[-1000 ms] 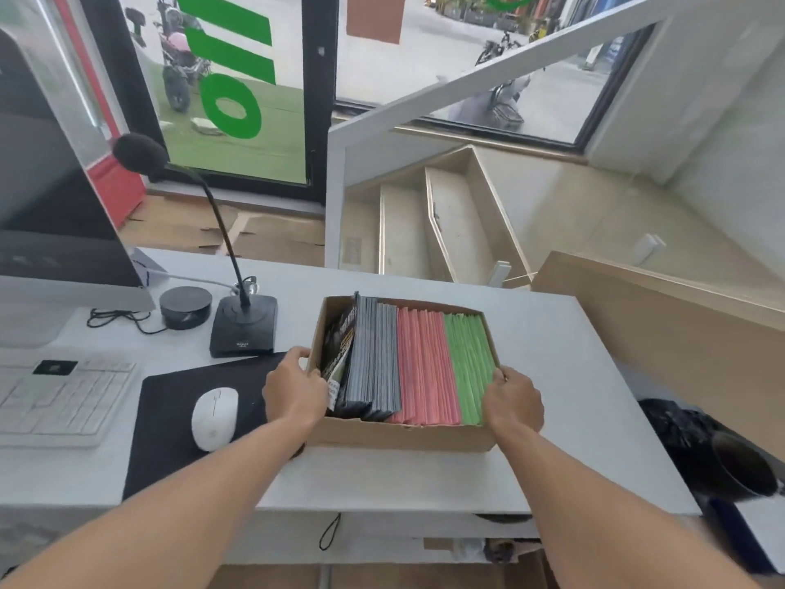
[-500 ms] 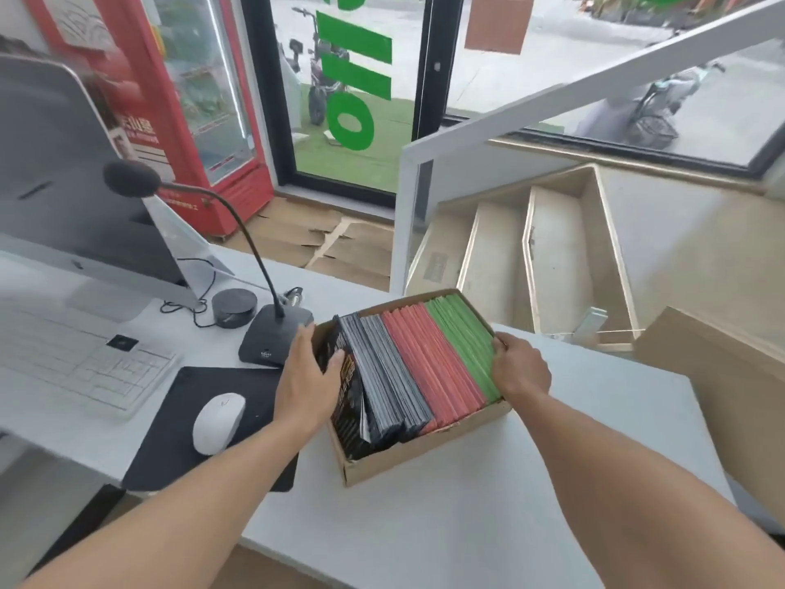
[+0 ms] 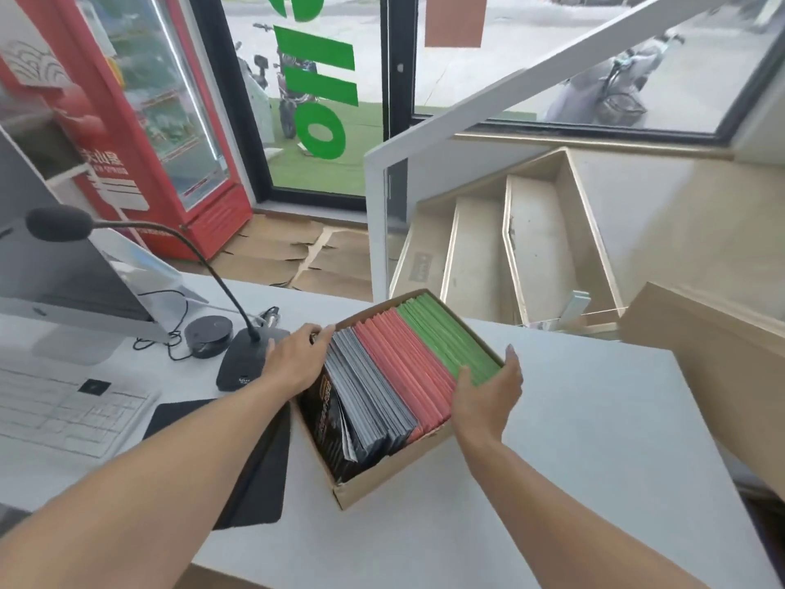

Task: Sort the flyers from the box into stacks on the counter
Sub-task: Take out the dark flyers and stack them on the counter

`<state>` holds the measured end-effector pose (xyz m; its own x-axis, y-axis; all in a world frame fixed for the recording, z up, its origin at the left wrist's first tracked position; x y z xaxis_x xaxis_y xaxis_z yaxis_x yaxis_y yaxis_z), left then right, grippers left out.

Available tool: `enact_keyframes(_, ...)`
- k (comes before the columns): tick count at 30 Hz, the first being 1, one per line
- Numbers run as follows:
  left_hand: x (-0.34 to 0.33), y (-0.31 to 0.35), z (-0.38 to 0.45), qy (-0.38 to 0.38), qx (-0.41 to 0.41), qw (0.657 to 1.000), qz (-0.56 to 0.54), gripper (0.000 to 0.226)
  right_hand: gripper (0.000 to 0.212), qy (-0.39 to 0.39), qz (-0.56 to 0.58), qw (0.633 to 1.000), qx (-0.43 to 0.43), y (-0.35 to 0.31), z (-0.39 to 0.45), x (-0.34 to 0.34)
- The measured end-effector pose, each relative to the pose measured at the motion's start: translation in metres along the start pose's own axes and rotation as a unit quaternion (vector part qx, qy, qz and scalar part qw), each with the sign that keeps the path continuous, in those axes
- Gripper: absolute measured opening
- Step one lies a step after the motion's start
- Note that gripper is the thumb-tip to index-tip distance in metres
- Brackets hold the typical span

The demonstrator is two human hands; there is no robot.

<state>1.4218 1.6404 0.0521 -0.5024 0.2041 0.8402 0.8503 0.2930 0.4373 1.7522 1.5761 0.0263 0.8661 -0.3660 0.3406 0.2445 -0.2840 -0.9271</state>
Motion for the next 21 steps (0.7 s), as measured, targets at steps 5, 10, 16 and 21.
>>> enact_keyframes(5,0.001,0.000,-0.003,0.054,-0.014,0.998,0.015,0.055,0.074,-0.004,0.099,0.990,-0.098,0.033,-0.053,-0.036)
enact_keyframes(10,0.001,-0.008,-0.008,0.055,-0.007,0.998,0.037,0.056,0.056,-0.021,0.009,0.993,-0.117,0.029,-0.032,-0.036)
enact_keyframes(16,-0.001,-0.020,-0.016,0.003,-0.028,0.991,0.128,0.065,0.037,-0.174,-0.052,0.979,-0.087,0.000,0.014,-0.034)
enact_keyframes(21,-0.038,-0.033,-0.012,-0.099,-0.054,0.978,-0.175,0.059,0.032,-0.078,0.021,0.991,-0.106,0.013,0.013,-0.039)
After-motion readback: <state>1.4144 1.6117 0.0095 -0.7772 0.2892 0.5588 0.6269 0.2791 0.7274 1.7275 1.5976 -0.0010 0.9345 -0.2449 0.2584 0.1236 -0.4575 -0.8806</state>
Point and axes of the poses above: each hand's wrist, its own z-axis towards the middle knuckle, its own x-axis out of the back of the hand, y = z × x, the point moved 9 cm from there along z, towards the middle knuckle, and after that the axes turned 9 degrees about -y, right-handed, at the moved point
